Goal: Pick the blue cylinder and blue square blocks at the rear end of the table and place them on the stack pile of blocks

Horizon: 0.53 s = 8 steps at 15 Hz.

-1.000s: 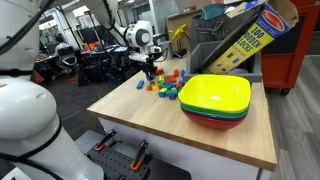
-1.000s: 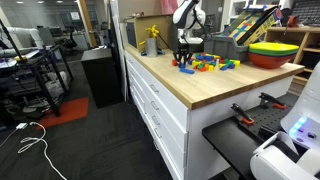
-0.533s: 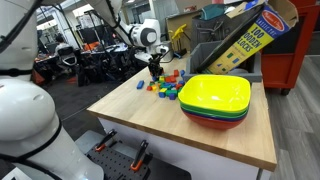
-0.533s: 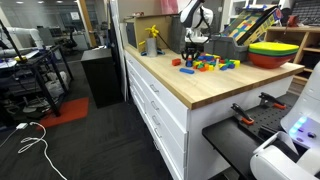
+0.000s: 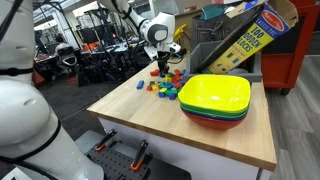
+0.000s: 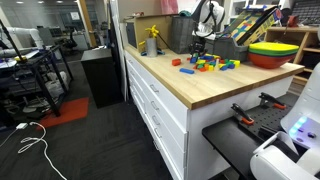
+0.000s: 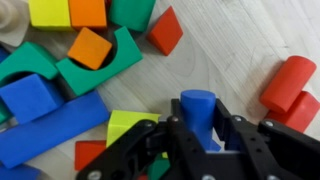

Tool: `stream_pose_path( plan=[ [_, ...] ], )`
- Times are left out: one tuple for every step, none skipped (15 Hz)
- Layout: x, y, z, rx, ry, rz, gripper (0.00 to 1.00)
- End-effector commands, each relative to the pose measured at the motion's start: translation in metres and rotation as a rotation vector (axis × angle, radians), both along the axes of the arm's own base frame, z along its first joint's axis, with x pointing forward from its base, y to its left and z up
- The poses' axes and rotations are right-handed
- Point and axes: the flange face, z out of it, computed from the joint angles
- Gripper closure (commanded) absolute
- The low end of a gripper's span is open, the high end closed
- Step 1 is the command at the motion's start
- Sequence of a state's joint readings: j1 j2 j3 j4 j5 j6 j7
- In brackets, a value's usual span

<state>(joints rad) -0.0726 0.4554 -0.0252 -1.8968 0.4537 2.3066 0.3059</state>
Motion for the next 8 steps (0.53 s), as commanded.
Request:
stream_pose_path(
  plan=[
    [-0.016, -0.012, 0.028, 0.051, -0.027, -0.103, 0.92],
    [-0.019, -0.018, 0.032, 0.041, -0.039, -0.125, 0.92],
    [-0.021, -0.022, 0.036, 0.038, -0.043, -0.144, 0.92],
    [-0.024, -0.027, 0.040, 0.014, -0.050, -0.164, 0.92],
    [-0.027, -0.032, 0.042, -0.004, -0.058, -0.186, 0.92],
    [-0.030, -0.037, 0.045, -0.026, -0.070, -0.205, 0.92],
    [-0.033, -0.042, 0.047, -0.039, -0.078, -0.224, 0.92],
    [-0.036, -0.046, 0.049, -0.058, -0.085, -0.250, 0.92]
  ],
)
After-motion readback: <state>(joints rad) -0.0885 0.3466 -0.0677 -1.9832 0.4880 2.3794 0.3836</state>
